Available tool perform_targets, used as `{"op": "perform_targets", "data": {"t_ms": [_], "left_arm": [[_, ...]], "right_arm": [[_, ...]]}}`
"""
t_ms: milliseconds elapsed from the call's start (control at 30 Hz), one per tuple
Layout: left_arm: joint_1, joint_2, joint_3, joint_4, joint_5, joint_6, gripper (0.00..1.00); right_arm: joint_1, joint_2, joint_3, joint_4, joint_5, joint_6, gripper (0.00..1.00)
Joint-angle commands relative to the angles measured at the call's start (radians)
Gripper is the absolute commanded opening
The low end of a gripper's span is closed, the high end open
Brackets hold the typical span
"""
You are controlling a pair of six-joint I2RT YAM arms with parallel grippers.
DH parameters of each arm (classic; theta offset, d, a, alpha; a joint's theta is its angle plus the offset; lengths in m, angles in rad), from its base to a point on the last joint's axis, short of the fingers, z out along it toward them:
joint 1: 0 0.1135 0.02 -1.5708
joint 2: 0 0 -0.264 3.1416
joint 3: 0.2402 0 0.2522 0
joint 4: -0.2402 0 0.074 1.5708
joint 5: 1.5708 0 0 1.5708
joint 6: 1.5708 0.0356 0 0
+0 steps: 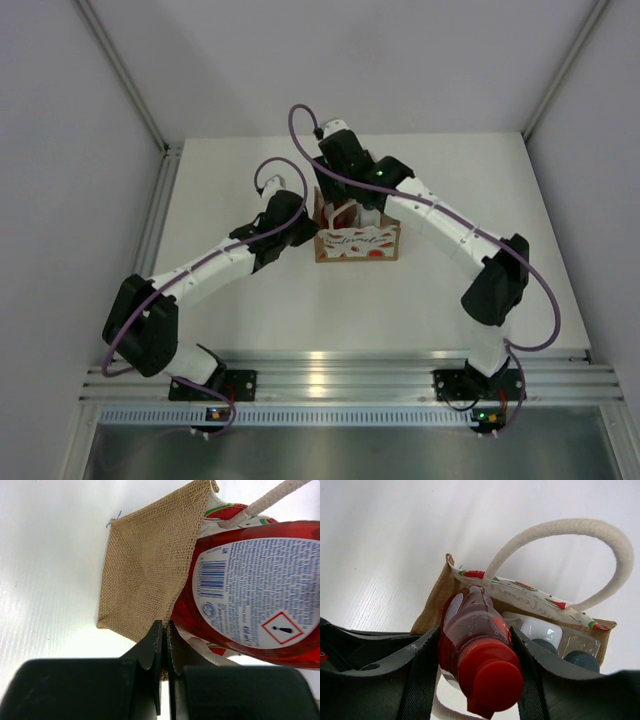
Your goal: Take the personal care products out of the canvas bag
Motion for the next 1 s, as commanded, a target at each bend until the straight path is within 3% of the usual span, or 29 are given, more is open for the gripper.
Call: {"op": "perform_targets", "data": {"t_ms": [0, 600, 967], "left_arm": [[0.003, 0.003, -0.024, -0.081, -0.019, 0.023, 0.0], [0.003, -0.001, -0.024, -0.083, -0.024, 0.025, 0.0], [0.003, -0.006, -0.019, -0.08, -0.024, 0.03, 0.0]], "right_arm": [[0.006, -0.097, 0.099, 0.058, 0.061, -0.042, 0.0], [0.003, -0.146, 0.251, 0.05, 0.111, -0.135, 0.0], [-0.03, -0.231, 0.294, 0.047, 0.216, -0.161, 0.0]]}}
